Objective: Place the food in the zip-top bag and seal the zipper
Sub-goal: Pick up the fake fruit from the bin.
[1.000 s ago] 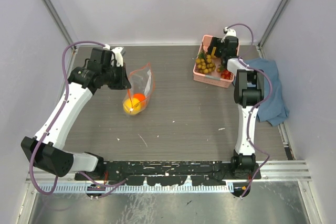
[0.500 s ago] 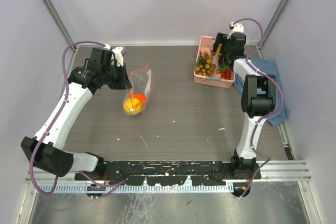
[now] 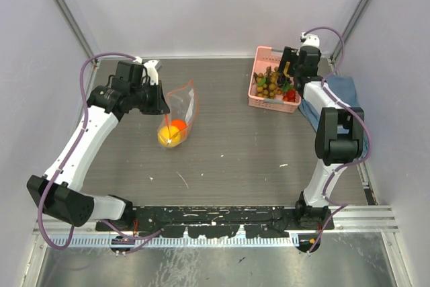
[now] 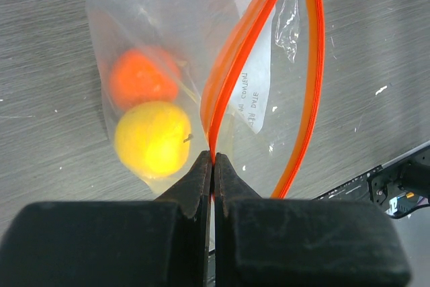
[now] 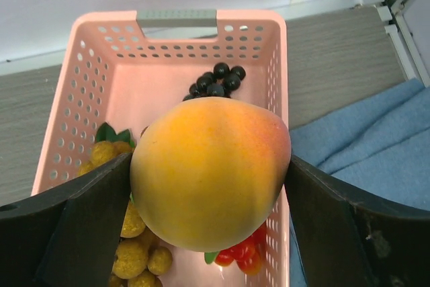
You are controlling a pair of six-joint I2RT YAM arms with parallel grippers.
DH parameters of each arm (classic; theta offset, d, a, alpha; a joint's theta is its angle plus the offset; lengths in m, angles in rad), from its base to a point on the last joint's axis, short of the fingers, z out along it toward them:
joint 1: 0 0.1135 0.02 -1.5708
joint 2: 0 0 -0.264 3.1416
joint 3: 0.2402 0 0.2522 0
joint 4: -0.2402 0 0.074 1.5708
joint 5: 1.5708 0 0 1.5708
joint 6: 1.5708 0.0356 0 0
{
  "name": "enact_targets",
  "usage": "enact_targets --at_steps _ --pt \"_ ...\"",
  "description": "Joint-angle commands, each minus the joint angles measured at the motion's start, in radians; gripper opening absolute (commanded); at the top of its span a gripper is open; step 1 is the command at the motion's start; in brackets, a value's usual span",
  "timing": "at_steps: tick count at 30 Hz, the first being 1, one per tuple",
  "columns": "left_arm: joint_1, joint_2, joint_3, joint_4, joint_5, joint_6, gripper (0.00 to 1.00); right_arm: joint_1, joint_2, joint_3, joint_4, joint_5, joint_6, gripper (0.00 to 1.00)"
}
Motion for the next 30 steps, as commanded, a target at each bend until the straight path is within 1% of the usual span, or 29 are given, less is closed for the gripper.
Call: enact_targets --at_steps 1,9,14,20,26,30 --pt "0.003 -0.034 0.004 0.051 0.029 0.003 0.0 -0.002 -0.096 -0.029 -0.011 0.031 0.001 0.68" --pt "0.004 -0.03 0.005 0.05 0.043 0.001 0.0 -0.002 -0.23 -0.142 -0.046 -0.001 0.04 0.68" --pt "0.004 -0.032 0.004 0.053 0.056 -0.001 0.0 0.005 -0.365 -0.238 -0.07 -0.056 0.084 0.67" --pt "0.004 -0.033 0.006 0.051 0.069 0.002 0.0 0.044 -0.532 -0.318 -0.141 -0.113 0.126 0.66" --pt "0.004 -0.03 0.003 0.059 0.091 0.002 0.0 0.159 -0.691 -0.385 -0.171 -0.097 0.136 0.65" --pt "0.004 -0.034 0.001 0.06 0.096 0.004 0.0 0.268 -0.761 -0.405 -0.182 -0.081 0.137 0.65"
